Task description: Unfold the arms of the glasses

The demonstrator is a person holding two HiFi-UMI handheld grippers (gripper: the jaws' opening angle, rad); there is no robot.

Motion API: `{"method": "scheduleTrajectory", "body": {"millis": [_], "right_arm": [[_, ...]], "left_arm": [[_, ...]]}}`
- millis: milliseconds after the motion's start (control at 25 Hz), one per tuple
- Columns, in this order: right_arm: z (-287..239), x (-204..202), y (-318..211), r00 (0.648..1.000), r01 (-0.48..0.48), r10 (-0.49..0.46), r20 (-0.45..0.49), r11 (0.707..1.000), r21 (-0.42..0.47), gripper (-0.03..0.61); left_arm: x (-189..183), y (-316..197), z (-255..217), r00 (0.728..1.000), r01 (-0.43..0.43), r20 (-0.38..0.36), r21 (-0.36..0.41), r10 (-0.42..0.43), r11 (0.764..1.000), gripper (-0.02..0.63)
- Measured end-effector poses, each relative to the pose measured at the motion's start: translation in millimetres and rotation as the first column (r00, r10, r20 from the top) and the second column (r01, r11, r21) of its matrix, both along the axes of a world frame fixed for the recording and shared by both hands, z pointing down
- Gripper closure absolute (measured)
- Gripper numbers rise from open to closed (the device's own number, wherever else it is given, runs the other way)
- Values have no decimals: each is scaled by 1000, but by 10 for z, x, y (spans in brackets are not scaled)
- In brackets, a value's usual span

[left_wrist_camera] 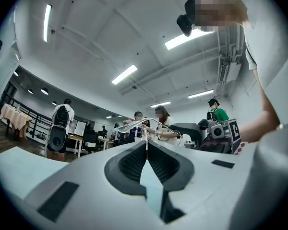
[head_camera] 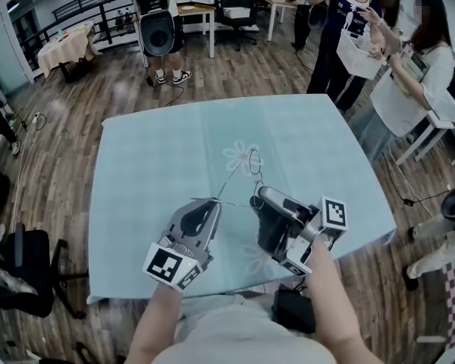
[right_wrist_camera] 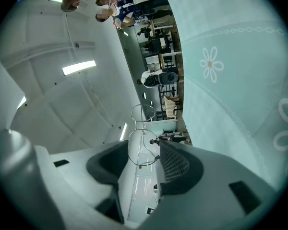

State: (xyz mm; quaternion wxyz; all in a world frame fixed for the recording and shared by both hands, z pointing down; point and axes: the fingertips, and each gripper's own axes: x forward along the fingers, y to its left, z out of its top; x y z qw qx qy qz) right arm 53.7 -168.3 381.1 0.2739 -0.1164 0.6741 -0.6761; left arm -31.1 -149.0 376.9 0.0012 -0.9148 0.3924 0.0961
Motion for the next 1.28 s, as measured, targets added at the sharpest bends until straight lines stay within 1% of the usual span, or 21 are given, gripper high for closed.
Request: {"method": "scheduleTrajectory", "body": {"millis": [160,240,400,480,640,1000,1280], "right_arm": [[19,-8,31,1000,12,-12,6,1000,0,370],[13,-17,47,1000,17,-17,12,1000,-2,370],[3,-13,94,999,34,-34,28,999,2,370],[9,-6,119,999,39,-39,28,999,3,370],[10,-8,180,998,63,-64,19,998,12,370],[34,33,266,988,155,-154,-18,986,55,368],[112,52,382,973,227,-223,-68,971,74,368]], "left_arm": [[-79,-31,13,1000,23,-2,15,-23,1000,592],[-109,-40,-4,1000,12,-15,22,-12,1000,592],[-172,-53,-49,997,-24,-73,35,27,999,592],[-223,-62,-63,996,-28,-86,41,31,999,592],[-322,-68,-96,996,-27,-82,51,31,998,592],[-387,-51,-71,994,-77,-69,56,80,996,592],[-497,-62,-8,996,-65,-54,50,68,997,592]]}}
